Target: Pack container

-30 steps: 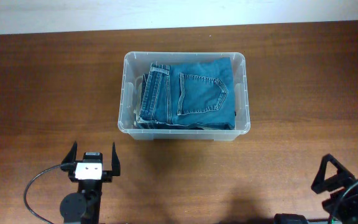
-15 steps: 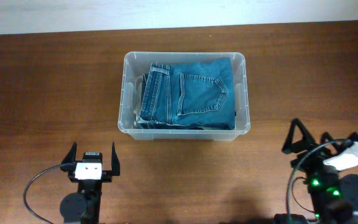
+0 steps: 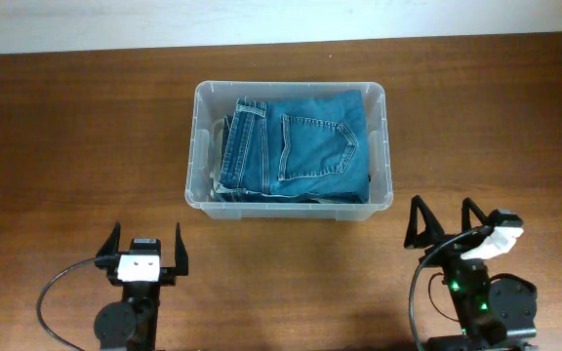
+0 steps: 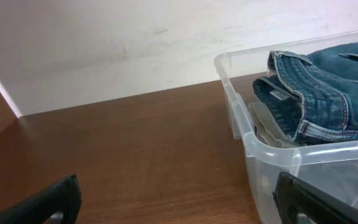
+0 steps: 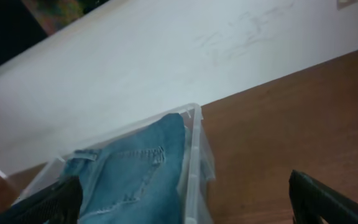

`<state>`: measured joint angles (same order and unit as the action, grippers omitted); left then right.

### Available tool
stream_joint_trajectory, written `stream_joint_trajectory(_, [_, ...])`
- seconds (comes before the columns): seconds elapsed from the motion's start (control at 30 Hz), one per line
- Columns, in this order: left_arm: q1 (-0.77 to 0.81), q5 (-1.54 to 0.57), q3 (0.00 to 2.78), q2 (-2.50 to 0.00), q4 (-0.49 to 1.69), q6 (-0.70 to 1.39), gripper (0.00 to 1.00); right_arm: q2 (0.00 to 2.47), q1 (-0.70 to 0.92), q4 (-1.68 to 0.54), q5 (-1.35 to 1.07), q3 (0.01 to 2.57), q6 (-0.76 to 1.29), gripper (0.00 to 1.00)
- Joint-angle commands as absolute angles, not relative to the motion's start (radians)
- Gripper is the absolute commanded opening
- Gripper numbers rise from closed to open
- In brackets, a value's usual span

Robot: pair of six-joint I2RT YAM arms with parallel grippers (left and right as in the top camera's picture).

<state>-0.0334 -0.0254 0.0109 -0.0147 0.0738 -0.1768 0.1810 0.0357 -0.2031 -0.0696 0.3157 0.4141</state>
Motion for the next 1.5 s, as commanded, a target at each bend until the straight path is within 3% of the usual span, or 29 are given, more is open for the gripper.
stream_joint_trajectory(0.0, [-0.038, -0.022, 0.009, -0.005, 0.081, -0.189, 0.99, 0.141, 0.045, -0.191, -0.068, 0.291, 0.323, 0.98])
stream_joint_trajectory(0.37, [-0.038, -0.022, 0.009, -0.005, 0.081, -0.189, 0.99, 0.082, 0.045, -0.165, -0.070, 0.267, 0.193, 0.98])
stream_joint_trajectory(0.83, [-0.038, -0.022, 0.009, -0.005, 0.081, -0.189, 0.99, 0.004, 0.044, -0.120, -0.072, 0.247, 0.187, 0.98])
stream_joint_trajectory(1.47, [-0.038, -0.022, 0.009, -0.005, 0.081, -0.189, 0.99, 0.004, 0.045, 0.133, -0.080, 0.065, 0.192, 0.98])
